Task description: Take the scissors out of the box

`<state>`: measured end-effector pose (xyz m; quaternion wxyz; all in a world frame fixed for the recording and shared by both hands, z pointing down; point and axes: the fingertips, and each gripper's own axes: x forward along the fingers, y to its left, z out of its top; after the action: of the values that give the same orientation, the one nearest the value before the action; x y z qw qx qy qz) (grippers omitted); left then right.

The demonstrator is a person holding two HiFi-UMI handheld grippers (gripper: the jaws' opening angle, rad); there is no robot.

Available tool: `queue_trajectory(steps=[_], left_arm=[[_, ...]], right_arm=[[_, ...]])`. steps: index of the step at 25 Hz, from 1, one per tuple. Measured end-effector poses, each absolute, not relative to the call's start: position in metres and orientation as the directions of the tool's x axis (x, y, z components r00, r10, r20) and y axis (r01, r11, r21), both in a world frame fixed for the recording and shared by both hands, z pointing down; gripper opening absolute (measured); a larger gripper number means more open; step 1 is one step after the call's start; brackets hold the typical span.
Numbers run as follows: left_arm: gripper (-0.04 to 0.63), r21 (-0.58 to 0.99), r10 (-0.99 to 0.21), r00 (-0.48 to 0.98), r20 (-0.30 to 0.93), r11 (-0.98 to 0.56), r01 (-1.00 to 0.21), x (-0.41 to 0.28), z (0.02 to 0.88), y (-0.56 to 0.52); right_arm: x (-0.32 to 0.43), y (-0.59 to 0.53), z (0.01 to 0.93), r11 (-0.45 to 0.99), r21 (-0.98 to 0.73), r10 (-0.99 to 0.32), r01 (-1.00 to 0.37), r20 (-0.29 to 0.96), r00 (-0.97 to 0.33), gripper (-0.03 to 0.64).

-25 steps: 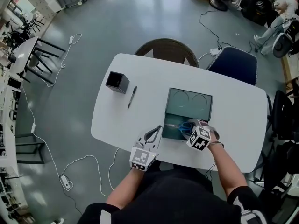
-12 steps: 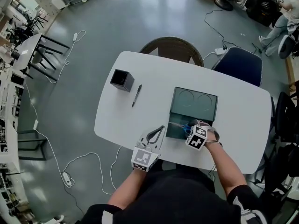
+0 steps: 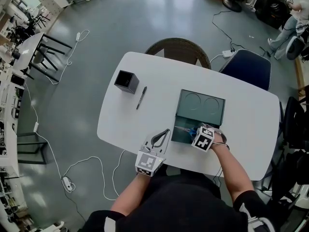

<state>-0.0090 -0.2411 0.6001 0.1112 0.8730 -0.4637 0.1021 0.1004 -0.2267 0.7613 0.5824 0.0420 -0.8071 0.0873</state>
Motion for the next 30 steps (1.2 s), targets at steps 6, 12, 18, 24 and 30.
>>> queue_trajectory(steps=[6, 12, 18, 24, 30], left_arm=[[0.012, 0.101, -0.788, 0.551, 0.275, -0.547, -0.831, -0.0107, 0.6018, -0.2413], [0.012, 0.101, -0.79, 0.546, 0.281, -0.541, -0.835, -0.0135, 0.6042, -0.2385], [0.012, 0.104, -0.79, 0.542, 0.285, -0.537, -0.837, -0.0144, 0.6031, -0.239], [0.012, 0.097, -0.785, 0.554, 0.277, -0.551, -0.829, -0.0102, 0.6018, -0.2392], [0.012, 0.086, -0.783, 0.559, 0.273, -0.559, -0.825, -0.0083, 0.5964, -0.2392]], right_arm=[[0.1014, -0.229, 0.7607, 0.981, -0.093, 0.034, -0.171, 0.946, -0.321, 0.169], [0.1064, -0.2298, 0.7654, 0.987, -0.066, 0.02, -0.147, 0.957, -0.29, 0.118], [0.1056, -0.2317, 0.7687, 0.992, -0.027, -0.007, -0.12, 0.962, -0.273, 0.1], [0.1052, -0.2314, 0.7694, 0.992, -0.021, -0.013, -0.121, 0.962, -0.273, 0.095], [0.1079, -0.2303, 0.767, 0.995, 0.019, -0.044, -0.098, 0.964, -0.263, 0.091]])
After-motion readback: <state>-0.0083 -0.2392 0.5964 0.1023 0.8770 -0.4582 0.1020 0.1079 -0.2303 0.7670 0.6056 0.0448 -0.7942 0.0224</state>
